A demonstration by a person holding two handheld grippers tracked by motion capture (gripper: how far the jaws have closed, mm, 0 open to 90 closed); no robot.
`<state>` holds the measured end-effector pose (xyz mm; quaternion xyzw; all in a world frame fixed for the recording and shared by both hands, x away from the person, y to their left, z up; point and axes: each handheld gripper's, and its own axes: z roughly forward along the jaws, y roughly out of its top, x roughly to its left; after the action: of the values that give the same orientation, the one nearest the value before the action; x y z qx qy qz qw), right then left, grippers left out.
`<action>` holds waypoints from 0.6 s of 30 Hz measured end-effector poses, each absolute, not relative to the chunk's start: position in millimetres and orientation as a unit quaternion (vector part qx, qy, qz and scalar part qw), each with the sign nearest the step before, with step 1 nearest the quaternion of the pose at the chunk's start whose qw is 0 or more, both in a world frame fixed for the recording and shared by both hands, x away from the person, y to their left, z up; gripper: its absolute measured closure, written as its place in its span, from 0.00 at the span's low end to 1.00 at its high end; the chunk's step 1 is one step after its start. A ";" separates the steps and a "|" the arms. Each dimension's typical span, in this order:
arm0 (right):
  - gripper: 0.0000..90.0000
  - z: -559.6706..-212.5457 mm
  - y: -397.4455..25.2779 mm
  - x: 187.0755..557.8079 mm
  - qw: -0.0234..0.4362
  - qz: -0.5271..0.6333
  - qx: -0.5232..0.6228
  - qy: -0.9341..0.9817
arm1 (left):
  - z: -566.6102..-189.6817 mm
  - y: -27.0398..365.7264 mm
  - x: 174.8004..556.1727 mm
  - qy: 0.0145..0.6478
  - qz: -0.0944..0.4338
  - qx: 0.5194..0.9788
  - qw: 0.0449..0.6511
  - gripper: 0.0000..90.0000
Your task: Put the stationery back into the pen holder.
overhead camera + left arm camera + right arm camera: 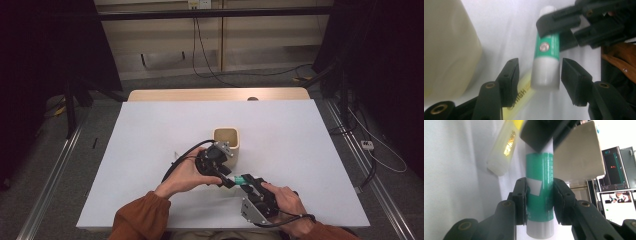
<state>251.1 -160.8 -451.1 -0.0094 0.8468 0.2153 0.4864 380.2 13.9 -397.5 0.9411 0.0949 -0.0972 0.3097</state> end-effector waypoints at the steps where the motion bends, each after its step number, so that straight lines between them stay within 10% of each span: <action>1: 0.75 -450.8 -161.8 251.2 0.484 0.219 -0.002 0.847 | -396.9 16.4 379.0 0.095 -0.088 0.941 0.312 0.49; 18: 0.75 -433.8 -188.1 267.6 0.397 0.326 0.147 0.845 | -387.1 74.2 385.7 0.197 -0.010 0.906 0.375 0.15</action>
<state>267.6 -188.1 -433.8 0.1466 0.8451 0.3261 0.3974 385.7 74.2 -387.1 0.9057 0.1974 -0.0101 0.3751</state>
